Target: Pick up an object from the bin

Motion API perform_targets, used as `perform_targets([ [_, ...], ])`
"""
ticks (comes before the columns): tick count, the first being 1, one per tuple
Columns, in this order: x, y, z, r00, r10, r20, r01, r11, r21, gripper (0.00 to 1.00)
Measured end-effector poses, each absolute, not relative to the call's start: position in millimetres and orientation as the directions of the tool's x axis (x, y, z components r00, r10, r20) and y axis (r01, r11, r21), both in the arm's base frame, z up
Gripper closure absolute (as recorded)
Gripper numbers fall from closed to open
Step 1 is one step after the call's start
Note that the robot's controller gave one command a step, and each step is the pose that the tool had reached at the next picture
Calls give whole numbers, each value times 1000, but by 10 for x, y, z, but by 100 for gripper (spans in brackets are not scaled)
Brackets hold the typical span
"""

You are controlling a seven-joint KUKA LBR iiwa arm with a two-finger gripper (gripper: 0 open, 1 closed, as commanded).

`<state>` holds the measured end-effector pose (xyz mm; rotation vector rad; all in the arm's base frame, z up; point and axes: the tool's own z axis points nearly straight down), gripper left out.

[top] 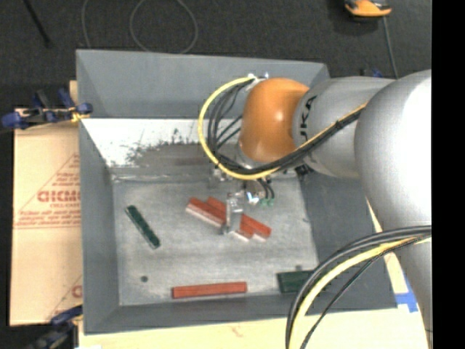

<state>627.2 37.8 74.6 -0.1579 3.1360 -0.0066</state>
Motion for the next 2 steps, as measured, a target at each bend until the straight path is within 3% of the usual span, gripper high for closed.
perform_targets([
  [1, 6272, 428, 749, -994, -106, -2, -106, 994, -2, 100],
  [2, 6120, 302, 2302, -994, -108, -13, -108, 994, -4, 100],
])
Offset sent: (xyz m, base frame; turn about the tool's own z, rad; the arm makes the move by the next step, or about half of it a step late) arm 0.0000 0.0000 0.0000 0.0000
